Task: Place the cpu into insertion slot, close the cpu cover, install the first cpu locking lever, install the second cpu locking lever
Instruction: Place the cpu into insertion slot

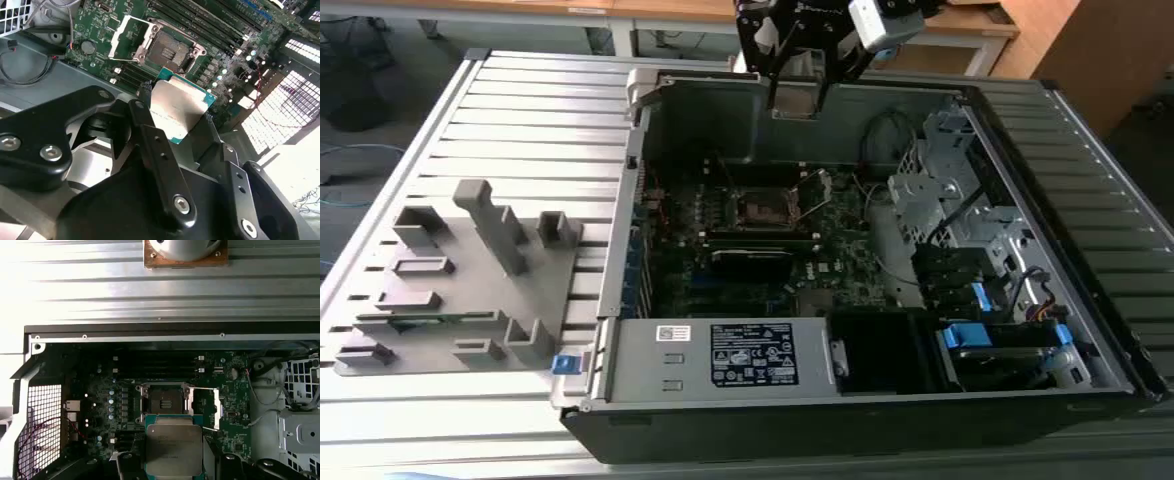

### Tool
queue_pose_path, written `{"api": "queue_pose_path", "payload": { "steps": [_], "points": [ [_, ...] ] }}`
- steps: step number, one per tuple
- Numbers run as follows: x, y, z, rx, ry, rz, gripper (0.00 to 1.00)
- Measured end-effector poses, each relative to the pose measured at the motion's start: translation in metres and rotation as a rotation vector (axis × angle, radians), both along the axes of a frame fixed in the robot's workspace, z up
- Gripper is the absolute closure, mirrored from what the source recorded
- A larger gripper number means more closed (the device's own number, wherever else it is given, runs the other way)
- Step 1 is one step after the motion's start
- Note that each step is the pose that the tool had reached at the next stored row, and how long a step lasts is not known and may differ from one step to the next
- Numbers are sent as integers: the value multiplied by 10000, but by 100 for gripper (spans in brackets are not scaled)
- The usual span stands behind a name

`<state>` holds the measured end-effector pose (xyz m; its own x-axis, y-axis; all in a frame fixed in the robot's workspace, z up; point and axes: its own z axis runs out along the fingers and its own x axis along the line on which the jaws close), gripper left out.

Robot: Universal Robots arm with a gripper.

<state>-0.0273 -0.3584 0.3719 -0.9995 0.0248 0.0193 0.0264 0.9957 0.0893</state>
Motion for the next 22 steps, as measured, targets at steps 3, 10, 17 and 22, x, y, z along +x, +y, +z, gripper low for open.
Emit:
{"api": "queue_pose_path", "payload": {
  "steps": [3, 10, 17, 22],
  "points": [
    [0, 0, 0, 0, 0, 0, 46],
    [0, 0, -22, 1, 0, 0, 46],
    [0, 0, -34, 1, -1, 0, 46],
    [0, 0, -40, -1, 0, 0, 46]
  ]
}}
